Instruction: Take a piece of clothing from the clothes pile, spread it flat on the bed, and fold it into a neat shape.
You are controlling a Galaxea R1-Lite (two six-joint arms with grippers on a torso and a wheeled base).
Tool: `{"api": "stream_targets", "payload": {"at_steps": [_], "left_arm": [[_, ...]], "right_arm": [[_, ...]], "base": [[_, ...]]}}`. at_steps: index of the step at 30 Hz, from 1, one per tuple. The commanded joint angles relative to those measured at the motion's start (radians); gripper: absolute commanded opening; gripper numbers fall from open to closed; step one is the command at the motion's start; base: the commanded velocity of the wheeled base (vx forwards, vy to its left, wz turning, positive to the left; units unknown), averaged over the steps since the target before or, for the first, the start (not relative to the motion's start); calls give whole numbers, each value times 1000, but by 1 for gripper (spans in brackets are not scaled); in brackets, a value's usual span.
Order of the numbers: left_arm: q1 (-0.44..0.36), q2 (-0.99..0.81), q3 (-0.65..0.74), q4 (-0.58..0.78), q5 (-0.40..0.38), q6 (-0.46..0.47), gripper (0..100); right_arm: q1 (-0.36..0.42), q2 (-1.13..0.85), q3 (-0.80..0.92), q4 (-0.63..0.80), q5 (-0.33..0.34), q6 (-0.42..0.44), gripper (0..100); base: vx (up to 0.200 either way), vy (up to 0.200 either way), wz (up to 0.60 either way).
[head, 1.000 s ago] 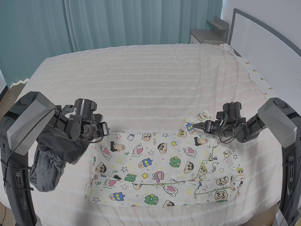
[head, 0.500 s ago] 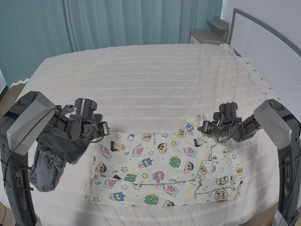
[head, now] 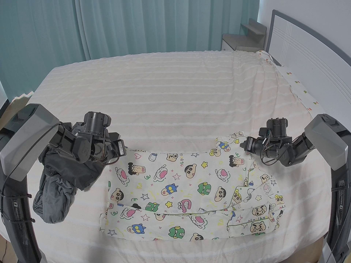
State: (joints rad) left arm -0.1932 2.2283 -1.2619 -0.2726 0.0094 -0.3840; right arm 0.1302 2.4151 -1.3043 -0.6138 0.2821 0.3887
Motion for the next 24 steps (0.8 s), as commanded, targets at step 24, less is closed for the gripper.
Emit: {"api": "stream_targets", "payload": {"at_steps": [24], "left_arm": [[-9,-99,150,-183,15,-3,0]], "right_arm": [[-32,-137,287,-297,72,53,0]], "base": [[0,0,0]]}}
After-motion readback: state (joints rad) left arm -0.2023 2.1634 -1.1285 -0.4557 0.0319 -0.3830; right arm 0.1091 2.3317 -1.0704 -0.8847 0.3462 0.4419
